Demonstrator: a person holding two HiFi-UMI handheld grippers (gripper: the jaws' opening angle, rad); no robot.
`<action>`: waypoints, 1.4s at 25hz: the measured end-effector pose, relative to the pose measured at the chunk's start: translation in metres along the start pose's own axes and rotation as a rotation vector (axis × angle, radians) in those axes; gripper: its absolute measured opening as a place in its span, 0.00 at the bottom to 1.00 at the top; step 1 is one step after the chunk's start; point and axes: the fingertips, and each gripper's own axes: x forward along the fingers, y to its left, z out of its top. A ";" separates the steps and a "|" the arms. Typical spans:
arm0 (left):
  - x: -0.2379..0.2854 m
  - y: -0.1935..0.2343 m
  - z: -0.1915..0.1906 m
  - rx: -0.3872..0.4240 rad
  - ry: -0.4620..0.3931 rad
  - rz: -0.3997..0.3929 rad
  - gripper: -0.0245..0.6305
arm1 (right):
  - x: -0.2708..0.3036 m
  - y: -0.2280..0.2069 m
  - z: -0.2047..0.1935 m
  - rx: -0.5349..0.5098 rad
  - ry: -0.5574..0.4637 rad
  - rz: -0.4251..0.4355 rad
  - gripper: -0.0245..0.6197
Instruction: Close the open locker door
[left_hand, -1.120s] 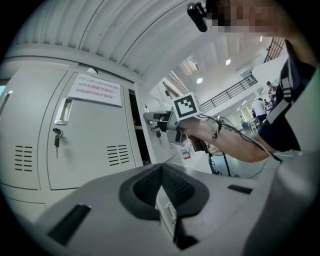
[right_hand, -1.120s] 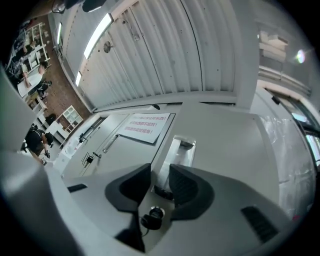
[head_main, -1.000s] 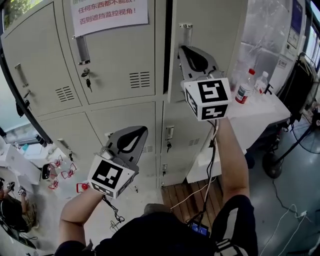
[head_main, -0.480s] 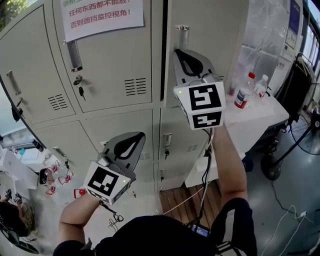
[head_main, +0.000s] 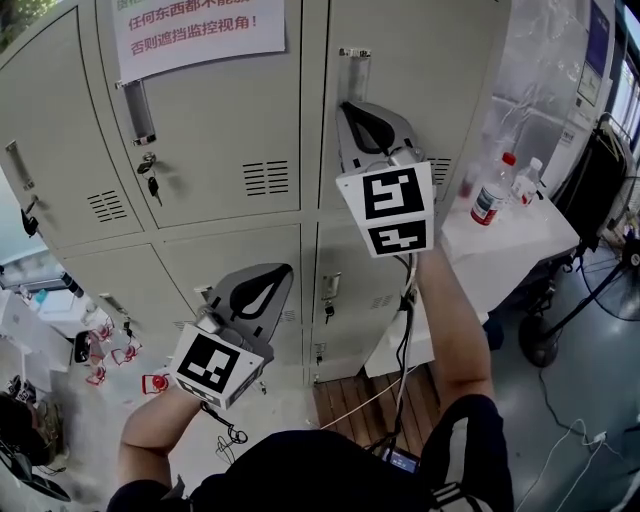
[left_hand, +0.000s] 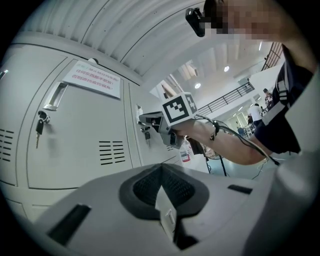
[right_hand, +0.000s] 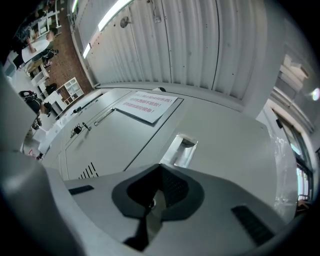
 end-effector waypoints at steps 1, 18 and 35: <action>0.001 0.001 0.000 -0.001 0.000 0.002 0.04 | 0.002 0.001 -0.001 -0.005 0.003 0.002 0.04; 0.002 0.010 -0.004 -0.005 0.004 0.019 0.04 | 0.009 0.003 -0.006 -0.015 0.015 0.010 0.04; -0.002 0.015 -0.007 -0.009 0.014 0.023 0.04 | 0.001 0.001 -0.001 0.028 -0.030 0.002 0.04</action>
